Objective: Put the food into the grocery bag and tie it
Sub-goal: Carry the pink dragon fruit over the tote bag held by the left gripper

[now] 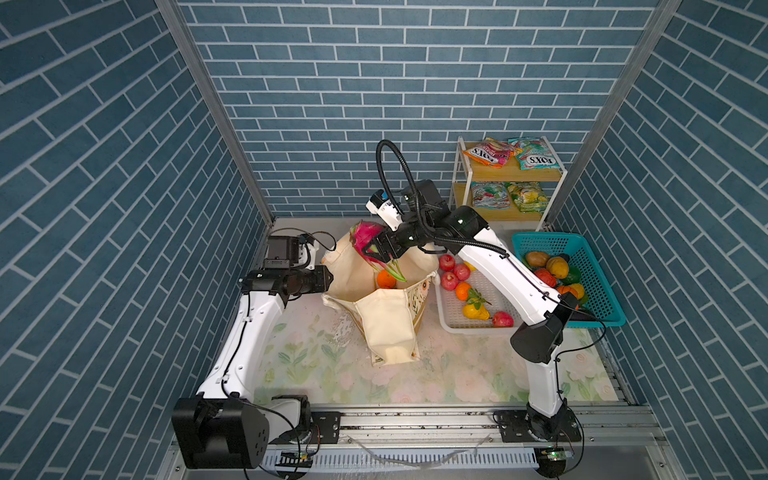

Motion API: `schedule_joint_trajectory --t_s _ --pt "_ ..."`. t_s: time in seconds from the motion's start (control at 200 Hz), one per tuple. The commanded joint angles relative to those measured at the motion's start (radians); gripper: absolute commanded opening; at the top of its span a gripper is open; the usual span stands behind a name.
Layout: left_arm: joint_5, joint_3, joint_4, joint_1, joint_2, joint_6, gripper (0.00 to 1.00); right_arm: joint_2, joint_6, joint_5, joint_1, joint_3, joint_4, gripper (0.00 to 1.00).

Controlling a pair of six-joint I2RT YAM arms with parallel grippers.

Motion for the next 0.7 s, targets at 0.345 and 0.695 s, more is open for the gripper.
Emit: schedule_joint_trajectory --t_s 0.345,0.695 --pt "-0.004 -0.01 -0.015 -0.002 -0.022 0.007 0.36 0.02 -0.108 0.095 0.033 -0.123 -0.115 0.62" --pt "-0.003 -0.01 -0.013 -0.002 -0.019 0.007 0.36 0.126 -0.143 0.201 0.034 -0.077 -0.203 0.65"
